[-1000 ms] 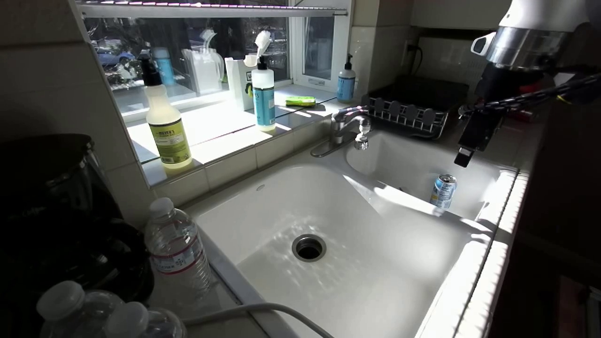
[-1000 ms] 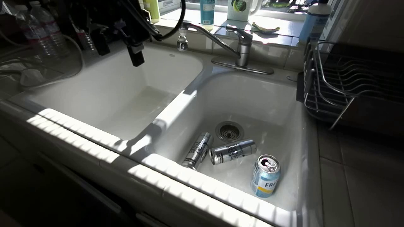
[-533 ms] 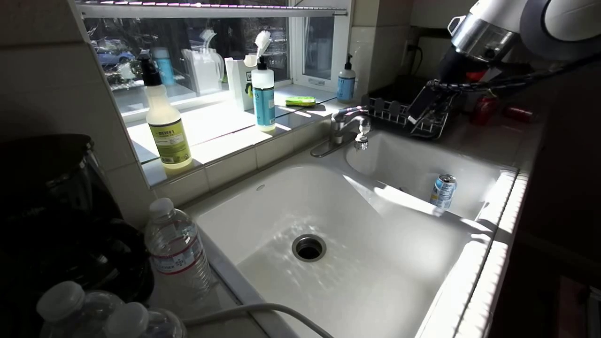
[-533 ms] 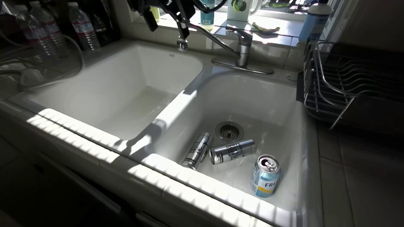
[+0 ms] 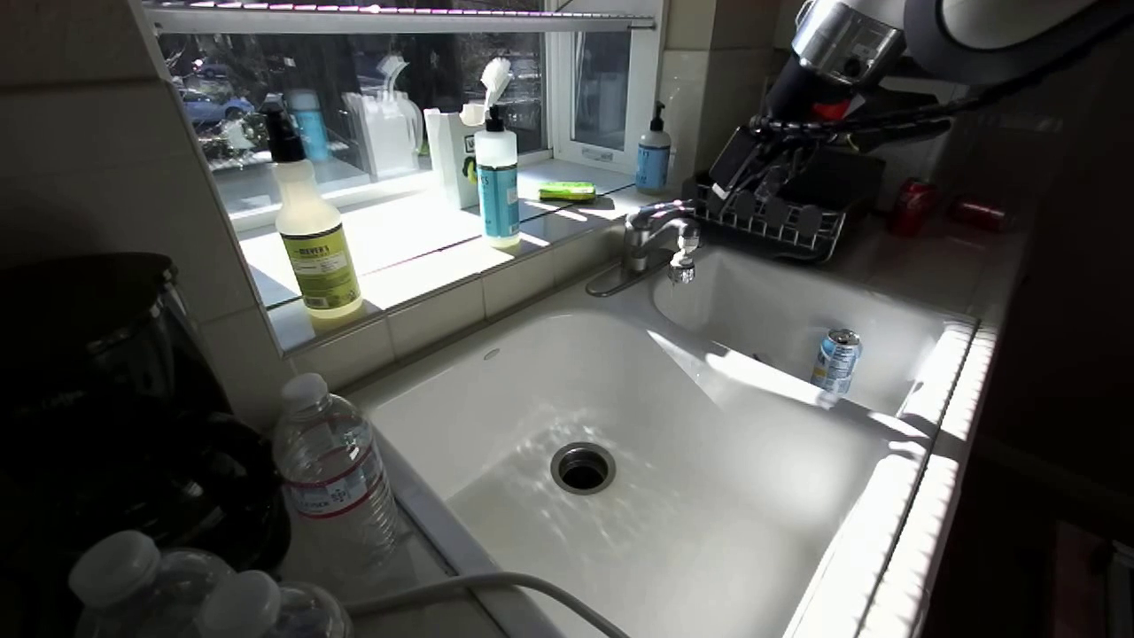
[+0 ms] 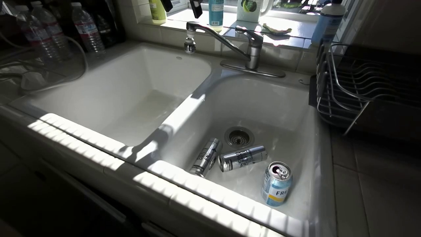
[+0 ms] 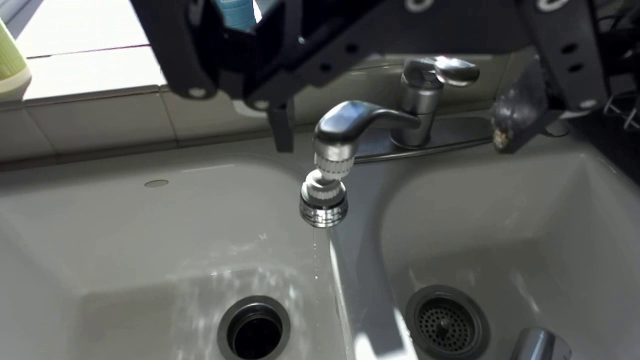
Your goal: Move the tap nozzle to the right then lift up the tap faucet
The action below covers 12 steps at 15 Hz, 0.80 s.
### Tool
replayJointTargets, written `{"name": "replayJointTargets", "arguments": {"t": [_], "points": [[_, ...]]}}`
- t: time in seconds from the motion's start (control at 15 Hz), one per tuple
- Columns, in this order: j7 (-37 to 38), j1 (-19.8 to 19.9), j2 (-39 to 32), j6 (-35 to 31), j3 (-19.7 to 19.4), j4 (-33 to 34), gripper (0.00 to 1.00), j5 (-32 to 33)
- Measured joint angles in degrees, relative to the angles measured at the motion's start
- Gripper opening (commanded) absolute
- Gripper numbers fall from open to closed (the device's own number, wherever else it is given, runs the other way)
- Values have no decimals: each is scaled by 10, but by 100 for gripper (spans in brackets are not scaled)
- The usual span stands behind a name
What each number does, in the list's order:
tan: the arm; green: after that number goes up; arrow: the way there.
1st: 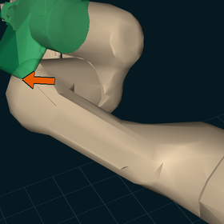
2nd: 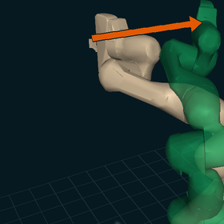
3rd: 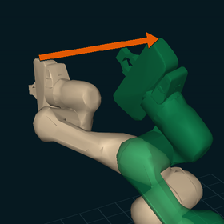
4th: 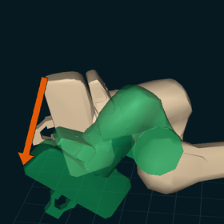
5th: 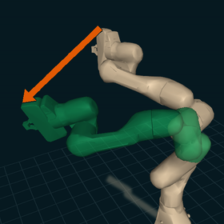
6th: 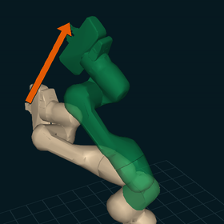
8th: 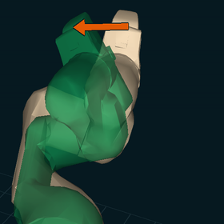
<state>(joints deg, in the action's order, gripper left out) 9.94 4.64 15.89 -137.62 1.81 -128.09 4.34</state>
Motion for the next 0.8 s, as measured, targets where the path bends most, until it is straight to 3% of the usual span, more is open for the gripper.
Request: {"name": "replayJointTargets", "arguments": {"t": [0.4,0.53,0.8], "points": [[0,-1,-7,0,-1,5,100,-4],[0,-4,-13,-4,-2,13,74,-14],[0,-12,-40,-5,-2,48,42,-37]]}}
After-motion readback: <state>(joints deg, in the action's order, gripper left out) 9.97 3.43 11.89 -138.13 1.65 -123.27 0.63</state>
